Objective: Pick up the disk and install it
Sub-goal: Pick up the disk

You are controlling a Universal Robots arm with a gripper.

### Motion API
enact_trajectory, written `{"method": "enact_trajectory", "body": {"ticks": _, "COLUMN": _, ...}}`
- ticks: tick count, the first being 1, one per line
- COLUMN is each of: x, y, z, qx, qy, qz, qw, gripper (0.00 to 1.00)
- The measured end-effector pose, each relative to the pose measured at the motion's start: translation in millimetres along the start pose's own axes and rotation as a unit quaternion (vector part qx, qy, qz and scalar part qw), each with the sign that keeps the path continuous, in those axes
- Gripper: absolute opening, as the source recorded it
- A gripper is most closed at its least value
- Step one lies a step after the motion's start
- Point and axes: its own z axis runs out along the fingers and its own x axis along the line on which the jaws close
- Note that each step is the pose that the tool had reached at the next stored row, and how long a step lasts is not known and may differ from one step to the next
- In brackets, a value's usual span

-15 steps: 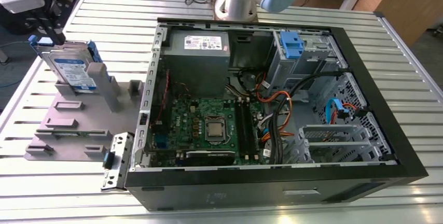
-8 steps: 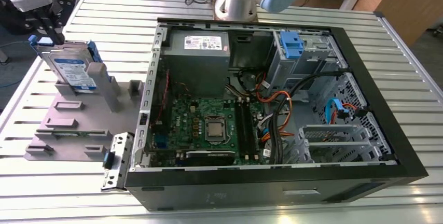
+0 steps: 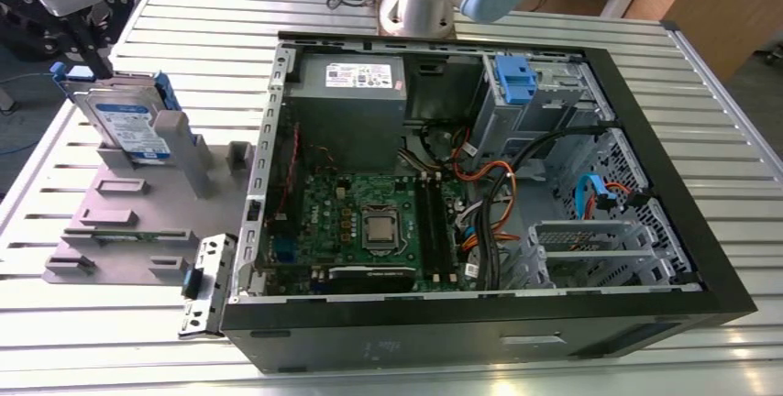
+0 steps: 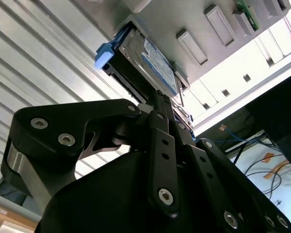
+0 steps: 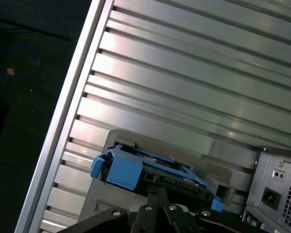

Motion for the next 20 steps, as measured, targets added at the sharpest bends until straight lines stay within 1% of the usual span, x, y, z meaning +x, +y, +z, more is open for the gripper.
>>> {"method": "enact_trajectory", "body": {"ticks": 2, "x": 0.0, "y": 0.0, "z": 0.0, "qx": -0.0003, "qy": 0.0004, "qz": -0.011, "qw": 0.99994, "gripper": 0.11}}
{"method": "enact_trajectory", "body": {"ticks": 4, "x": 0.0, "y": 0.0, "z": 0.0, "qx": -0.0004, "qy": 0.0006, "qz": -0.015, "qw": 0.99989, "gripper": 0.11}}
{"method": "enact_trajectory", "body": {"ticks": 20, "x": -0.1, "y": 0.0, "z": -1.0, "qx": -0.0004, "qy": 0.0006, "qz": -0.016, "qw": 0.99987, "gripper": 0.11}}
